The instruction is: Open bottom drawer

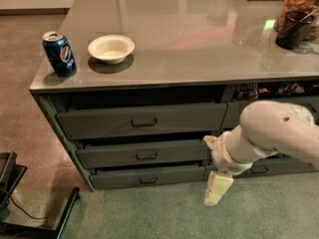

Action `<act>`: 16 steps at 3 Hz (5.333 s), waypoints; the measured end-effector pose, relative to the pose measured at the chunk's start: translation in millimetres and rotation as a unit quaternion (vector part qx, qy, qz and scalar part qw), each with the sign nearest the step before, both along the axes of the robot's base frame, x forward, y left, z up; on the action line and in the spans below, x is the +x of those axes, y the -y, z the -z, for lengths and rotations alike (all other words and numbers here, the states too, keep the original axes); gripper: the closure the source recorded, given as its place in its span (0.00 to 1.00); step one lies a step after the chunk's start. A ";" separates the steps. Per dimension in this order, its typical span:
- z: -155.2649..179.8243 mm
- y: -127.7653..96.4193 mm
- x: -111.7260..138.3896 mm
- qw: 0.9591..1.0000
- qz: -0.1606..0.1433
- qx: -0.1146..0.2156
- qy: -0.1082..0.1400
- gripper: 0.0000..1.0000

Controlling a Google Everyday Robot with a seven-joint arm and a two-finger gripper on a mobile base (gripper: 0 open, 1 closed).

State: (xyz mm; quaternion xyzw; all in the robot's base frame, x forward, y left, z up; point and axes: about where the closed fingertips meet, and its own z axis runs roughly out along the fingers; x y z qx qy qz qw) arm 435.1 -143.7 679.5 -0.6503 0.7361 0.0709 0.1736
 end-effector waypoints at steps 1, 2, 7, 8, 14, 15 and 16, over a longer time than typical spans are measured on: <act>52.4 -17.7 4.6 0.999 -0.029 0.014 0.013 0.00; 103.8 -40.5 14.3 0.997 -0.050 0.040 0.032 0.00; 284.3 -77.5 43.1 0.992 -0.051 0.117 0.022 0.00; 329.2 -85.5 53.5 0.990 -0.040 0.129 0.040 0.00; 437.3 -62.5 128.4 0.990 0.014 0.118 0.072 0.00; 447.9 -63.2 143.8 0.989 0.010 0.125 0.085 0.00; 458.6 -63.2 158.7 0.988 0.002 0.123 0.091 0.00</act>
Offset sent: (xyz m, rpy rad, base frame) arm 0.0296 0.0676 -0.1667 0.1507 -0.1167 0.1444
